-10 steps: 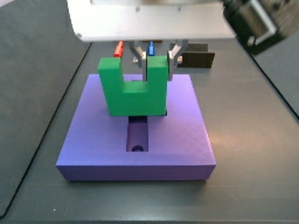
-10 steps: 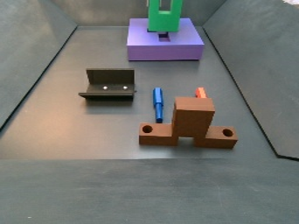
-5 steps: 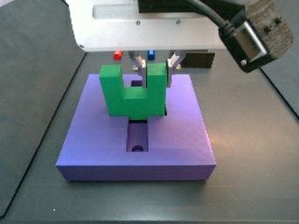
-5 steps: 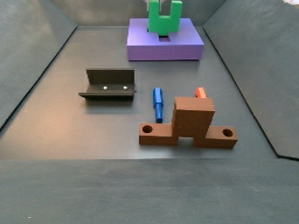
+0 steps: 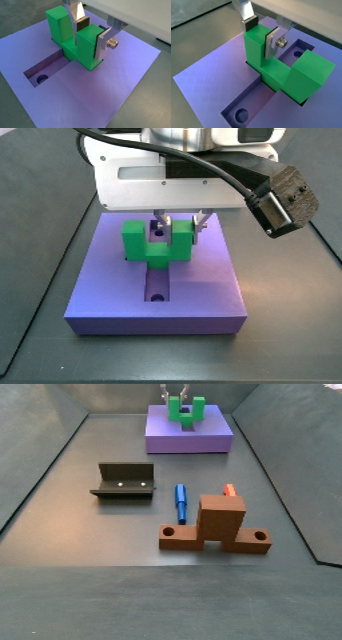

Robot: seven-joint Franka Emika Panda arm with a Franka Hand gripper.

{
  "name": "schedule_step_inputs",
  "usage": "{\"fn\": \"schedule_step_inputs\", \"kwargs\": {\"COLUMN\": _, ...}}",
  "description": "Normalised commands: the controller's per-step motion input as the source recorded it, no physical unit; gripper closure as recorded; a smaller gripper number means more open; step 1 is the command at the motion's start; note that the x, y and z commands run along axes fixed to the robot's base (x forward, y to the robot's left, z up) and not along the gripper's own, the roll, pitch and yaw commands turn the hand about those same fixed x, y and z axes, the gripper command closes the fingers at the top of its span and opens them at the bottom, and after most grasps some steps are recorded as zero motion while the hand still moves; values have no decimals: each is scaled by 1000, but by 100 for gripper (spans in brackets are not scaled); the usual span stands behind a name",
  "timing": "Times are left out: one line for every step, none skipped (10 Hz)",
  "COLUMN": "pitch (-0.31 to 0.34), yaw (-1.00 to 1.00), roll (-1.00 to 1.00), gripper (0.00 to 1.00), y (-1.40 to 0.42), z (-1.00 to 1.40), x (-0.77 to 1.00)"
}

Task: Pick up the green object. Move up. Place the green object on the fixture. Regrasp the green object. Move to above the board. Insert the green object.
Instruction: Insert the green object.

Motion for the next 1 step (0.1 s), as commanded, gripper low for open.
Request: {"fn": "schedule_step_inputs", "kwargs": {"pitch": 0, "yaw": 0, "roll": 0, "gripper": 100, "y": 0, "z": 0, "x": 0}}
